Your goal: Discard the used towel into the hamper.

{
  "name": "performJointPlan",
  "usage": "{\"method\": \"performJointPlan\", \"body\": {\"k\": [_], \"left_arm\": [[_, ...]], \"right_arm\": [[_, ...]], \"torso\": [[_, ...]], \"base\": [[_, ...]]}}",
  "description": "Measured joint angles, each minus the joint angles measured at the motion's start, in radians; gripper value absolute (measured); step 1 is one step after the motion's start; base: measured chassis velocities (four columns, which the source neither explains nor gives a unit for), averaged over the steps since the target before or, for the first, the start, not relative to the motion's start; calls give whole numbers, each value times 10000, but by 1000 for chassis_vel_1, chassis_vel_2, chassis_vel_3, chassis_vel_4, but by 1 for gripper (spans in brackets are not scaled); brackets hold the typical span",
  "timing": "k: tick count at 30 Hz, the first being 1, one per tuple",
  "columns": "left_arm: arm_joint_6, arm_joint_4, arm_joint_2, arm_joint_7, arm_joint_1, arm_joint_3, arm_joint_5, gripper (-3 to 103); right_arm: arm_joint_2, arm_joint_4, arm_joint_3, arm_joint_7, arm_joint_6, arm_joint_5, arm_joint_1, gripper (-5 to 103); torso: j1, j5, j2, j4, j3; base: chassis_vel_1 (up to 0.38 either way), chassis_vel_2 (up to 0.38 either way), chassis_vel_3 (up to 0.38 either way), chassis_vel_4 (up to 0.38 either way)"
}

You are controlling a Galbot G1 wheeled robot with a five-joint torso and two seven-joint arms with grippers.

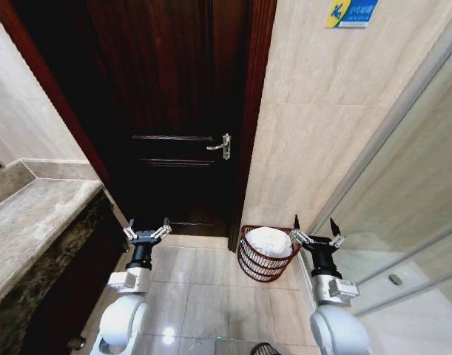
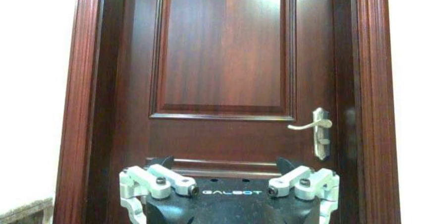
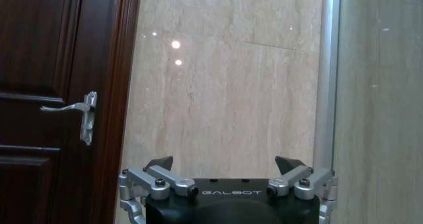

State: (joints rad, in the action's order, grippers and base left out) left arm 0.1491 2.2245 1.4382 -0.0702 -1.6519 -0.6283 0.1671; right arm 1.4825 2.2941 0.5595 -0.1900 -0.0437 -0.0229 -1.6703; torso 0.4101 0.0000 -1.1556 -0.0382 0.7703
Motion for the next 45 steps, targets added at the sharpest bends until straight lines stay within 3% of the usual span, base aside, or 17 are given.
{"method": "performJointPlan", "body": {"k": [16,31,33,45], "left_arm": [[4,-92,-13,8,28,-11,-9,100],[24,-92,-13,15,39,7,-13,100],[232,-122,-31,101,31,-3,15,100],[472,-194,-57,185,56,-22,87,100]], "right_arm": [[7,17,-129,-200,0,15,7,100],[14,210,-357,-379,531,-82,58,100],[-15,215,-364,-407,586,-76,104,100],[-34,296,-404,-517,904,-173,63,100]], "torso": [[305,0,-672,0,367],[627,0,-1390,0,763],[687,0,-1519,0,830],[732,0,-1589,0,860]], "base": [[0,0,0,0],[0,0,0,0],[0,0,0,0],[0,0,0,0]]}}
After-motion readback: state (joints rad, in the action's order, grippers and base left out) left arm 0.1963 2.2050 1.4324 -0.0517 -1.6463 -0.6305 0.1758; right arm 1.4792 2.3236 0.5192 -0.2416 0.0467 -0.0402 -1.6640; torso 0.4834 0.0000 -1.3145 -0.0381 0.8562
